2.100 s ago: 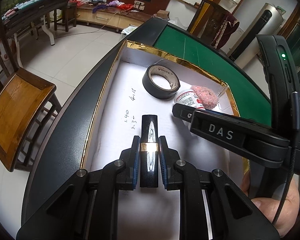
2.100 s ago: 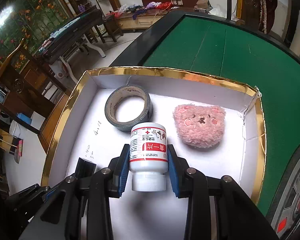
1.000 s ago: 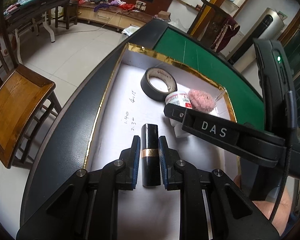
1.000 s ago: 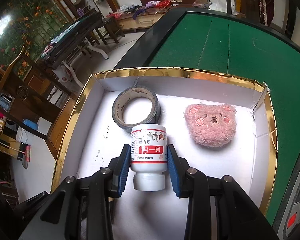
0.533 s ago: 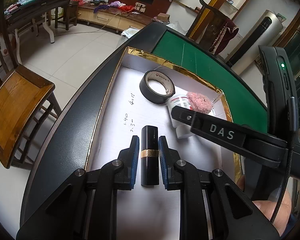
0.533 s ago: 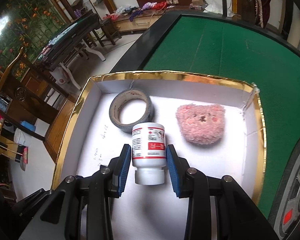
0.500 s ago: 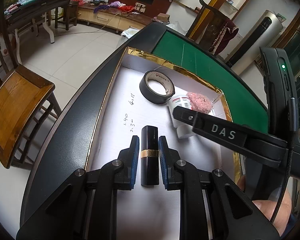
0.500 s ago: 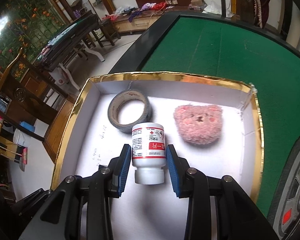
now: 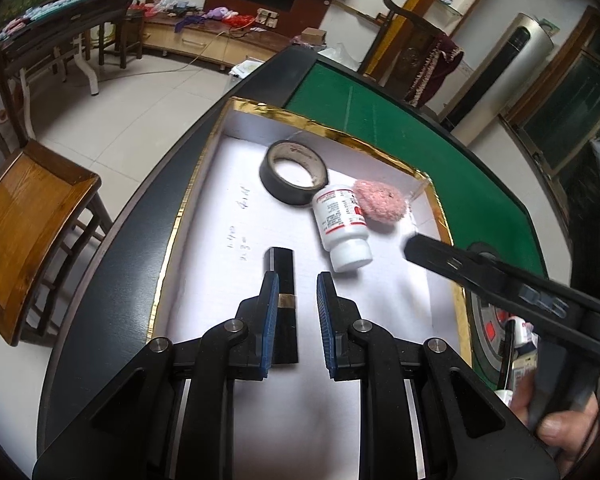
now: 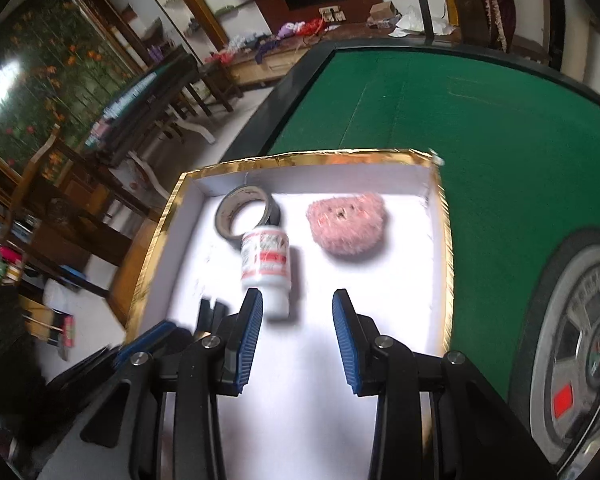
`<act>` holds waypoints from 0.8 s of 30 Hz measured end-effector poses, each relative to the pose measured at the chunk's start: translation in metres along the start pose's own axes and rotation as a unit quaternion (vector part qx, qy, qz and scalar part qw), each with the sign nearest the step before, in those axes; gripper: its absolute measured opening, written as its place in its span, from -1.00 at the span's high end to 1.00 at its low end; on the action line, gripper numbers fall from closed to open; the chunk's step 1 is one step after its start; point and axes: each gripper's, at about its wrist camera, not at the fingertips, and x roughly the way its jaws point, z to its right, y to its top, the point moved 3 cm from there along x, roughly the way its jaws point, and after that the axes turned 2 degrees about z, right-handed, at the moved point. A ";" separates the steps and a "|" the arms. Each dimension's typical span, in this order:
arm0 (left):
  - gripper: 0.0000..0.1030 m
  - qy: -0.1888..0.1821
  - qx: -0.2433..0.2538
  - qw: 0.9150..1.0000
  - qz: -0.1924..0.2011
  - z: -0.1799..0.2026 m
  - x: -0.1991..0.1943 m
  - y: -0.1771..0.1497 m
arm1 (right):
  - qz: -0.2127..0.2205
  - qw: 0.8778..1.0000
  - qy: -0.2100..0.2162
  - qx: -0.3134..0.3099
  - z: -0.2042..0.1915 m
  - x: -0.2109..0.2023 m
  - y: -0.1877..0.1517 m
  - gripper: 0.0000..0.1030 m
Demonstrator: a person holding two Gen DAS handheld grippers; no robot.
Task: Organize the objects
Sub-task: 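Move both tools back toward the remaining bottles on the table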
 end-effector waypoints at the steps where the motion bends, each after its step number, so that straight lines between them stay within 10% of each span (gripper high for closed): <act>1: 0.66 0.000 0.003 1.000 0.002 0.002 0.000 -0.001 | 0.003 1.000 0.007 0.004 0.005 -0.008 -0.005 0.30; 12: 0.66 -0.037 0.098 0.994 0.020 0.064 -0.013 -0.020 | 0.043 0.996 0.074 0.018 0.066 -0.105 -0.092 0.30; 24: 0.66 -0.152 0.263 0.949 -0.079 0.213 -0.007 -0.125 | 0.120 0.987 0.075 0.077 0.176 -0.197 -0.175 0.21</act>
